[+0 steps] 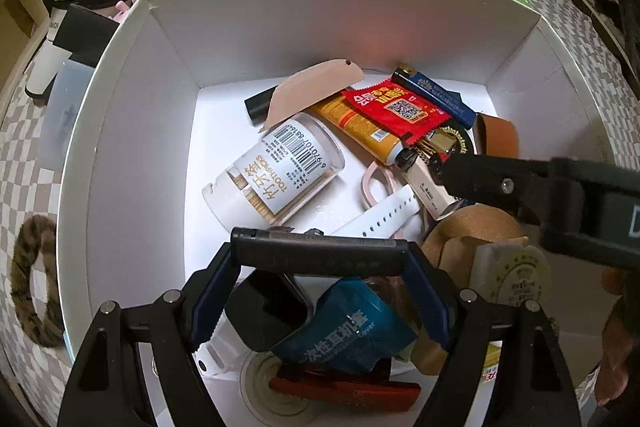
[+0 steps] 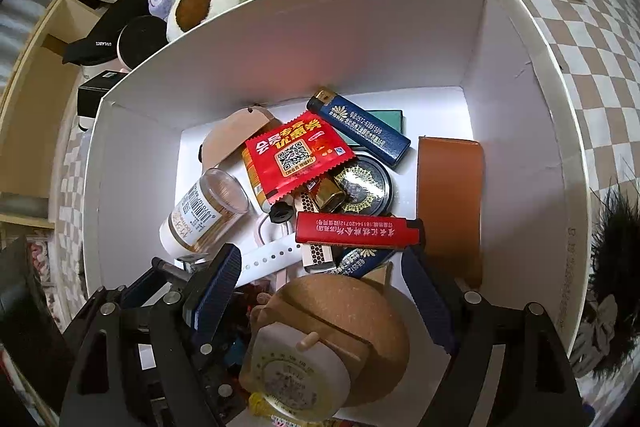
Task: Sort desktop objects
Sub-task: 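Open the right tool to drop the red lighter while the left releases the marker, then raise both open tools up out of the white box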
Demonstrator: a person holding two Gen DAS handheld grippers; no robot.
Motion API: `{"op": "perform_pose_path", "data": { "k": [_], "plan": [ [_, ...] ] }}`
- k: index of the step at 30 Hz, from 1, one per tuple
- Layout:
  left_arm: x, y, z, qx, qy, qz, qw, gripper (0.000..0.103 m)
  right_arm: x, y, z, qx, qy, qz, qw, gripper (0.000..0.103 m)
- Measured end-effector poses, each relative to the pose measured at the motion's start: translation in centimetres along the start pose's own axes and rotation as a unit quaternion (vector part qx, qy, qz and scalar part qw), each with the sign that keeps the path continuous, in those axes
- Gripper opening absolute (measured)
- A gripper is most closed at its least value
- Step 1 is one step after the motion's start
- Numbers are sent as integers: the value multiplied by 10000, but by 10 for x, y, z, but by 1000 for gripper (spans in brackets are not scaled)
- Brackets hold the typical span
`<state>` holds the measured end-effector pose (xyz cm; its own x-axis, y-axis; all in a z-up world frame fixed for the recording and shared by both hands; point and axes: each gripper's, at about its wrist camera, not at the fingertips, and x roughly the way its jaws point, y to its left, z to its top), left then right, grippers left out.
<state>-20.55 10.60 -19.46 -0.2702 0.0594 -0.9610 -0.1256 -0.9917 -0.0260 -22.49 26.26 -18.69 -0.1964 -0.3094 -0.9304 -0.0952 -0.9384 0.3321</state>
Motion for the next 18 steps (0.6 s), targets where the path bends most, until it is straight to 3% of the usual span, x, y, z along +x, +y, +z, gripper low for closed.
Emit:
{"op": "perform_pose_path", "data": {
  "k": [10, 18],
  "plan": [
    [-11, 10, 0, -360, -156, -127, 9991, 87, -7, 8, -1, 200, -81, 197, 9996, 83],
    [-20, 14, -1, -246, -348, 389, 9983, 87, -12, 10, -4, 268, -174, 238, 9992, 83]
  ]
}}
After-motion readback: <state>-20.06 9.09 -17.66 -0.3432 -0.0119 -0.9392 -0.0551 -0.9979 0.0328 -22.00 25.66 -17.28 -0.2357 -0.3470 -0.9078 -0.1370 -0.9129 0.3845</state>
